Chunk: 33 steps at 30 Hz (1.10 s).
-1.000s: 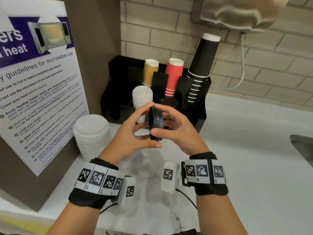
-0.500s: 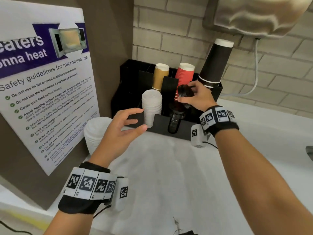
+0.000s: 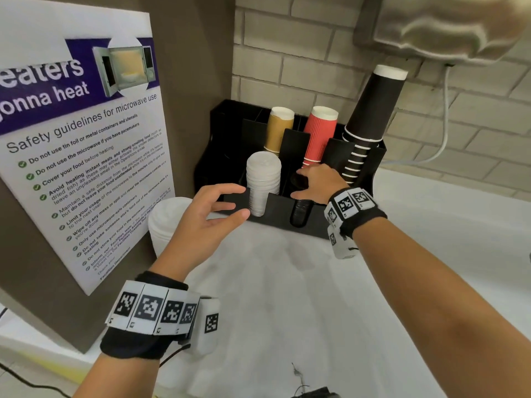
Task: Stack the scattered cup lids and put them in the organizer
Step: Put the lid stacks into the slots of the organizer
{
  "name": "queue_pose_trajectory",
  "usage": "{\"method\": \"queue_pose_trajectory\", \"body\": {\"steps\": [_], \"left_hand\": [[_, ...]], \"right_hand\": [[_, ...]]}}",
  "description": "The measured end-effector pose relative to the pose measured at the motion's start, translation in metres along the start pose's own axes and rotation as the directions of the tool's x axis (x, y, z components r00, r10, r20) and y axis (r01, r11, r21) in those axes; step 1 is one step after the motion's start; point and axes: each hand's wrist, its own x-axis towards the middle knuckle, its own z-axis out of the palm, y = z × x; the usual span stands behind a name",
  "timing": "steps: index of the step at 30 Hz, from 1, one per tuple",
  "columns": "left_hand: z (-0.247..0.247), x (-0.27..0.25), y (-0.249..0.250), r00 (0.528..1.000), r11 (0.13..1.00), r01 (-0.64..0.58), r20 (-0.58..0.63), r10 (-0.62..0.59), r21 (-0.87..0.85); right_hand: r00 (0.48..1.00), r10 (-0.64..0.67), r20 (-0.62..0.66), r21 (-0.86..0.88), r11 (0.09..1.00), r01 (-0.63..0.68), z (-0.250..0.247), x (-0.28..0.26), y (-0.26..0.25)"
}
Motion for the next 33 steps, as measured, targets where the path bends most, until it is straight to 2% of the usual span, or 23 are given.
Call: {"method": "queue_pose_trajectory", "body": {"steps": [5, 9, 11, 13, 15, 17, 18, 20, 22, 23, 25, 27, 29, 33], "left_hand": [[0.001, 0.000, 0.003, 1.000, 1.000, -0.002, 0.002, 0.002, 0.021], [-0.004, 0.000, 0.009, 1.000, 0.996, -0.019, -0.018, 0.021, 0.088], [-0.009, 0.002, 0.015, 0.996, 0.966, -0.071, -0.027, 0.080, 0.250], [-0.016, 0.006, 0.020, 0.998, 0.873, -0.046, -0.008, 0.057, 0.485], [-0.023, 0.008, 0.025, 0.992, 0.733, 0.100, -0.014, -0.123, 0.673], [-0.028, 0.008, 0.027, 0.958, 0.602, 0.198, -0.021, -0.288, 0.773], [-0.030, 0.008, 0.028, 0.937, 0.544, 0.217, -0.017, -0.350, 0.811], [-0.033, 0.006, 0.028, 0.894, 0.419, 0.221, -0.011, -0.449, 0.881], [-0.034, 0.004, 0.029, 0.861, 0.328, 0.203, -0.009, -0.509, 0.923], [-0.033, 0.003, 0.029, 0.851, 0.293, 0.182, -0.002, -0.524, 0.938], [-0.031, 0.002, 0.029, 0.839, 0.232, 0.139, 0.010, -0.544, 0.963], [-0.029, 0.002, 0.029, 0.830, 0.186, 0.112, 0.011, -0.557, 0.976], [-0.028, 0.002, 0.030, 0.830, 0.184, 0.082, 0.035, -0.557, 0.980], [-0.019, 0.007, 0.030, 0.836, 0.309, 0.026, 0.149, -0.529, 0.951]], "right_hand": [[1.000, 0.026, 0.018, -0.201, 0.979, -0.021, 0.019, -0.011, -0.010], [0.993, 0.087, 0.074, -0.148, 0.986, -0.076, 0.033, -0.018, -0.013], [0.984, 0.110, 0.140, -0.088, 0.991, -0.098, 0.023, -0.017, -0.013], [0.989, 0.076, 0.128, -0.007, 0.997, -0.076, 0.009, -0.019, -0.017], [0.998, -0.041, -0.042, 0.096, 0.994, 0.044, 0.000, -0.022, -0.029], [0.974, -0.171, -0.151, 0.251, 0.946, 0.205, -0.002, -0.029, -0.052], [0.971, -0.208, -0.115, 0.352, 0.906, 0.236, 0.000, -0.032, -0.067], [0.959, -0.262, 0.105, 0.538, 0.827, 0.166, 0.014, -0.037, -0.097], [0.897, -0.310, 0.316, 0.616, 0.786, 0.054, 0.035, -0.038, -0.123], [0.869, -0.328, 0.370, 0.628, 0.778, 0.025, 0.046, -0.039, -0.133], [0.848, -0.372, 0.377, 0.691, 0.723, 0.010, 0.062, -0.039, -0.151], [0.865, -0.394, 0.310, 0.783, 0.622, 0.003, 0.068, -0.040, -0.164], [0.891, -0.379, 0.249, 0.828, 0.561, 0.007, 0.067, -0.040, -0.166], [0.927, -0.333, 0.173, 0.795, 0.602, 0.067, 0.063, -0.045, -0.142]]}}
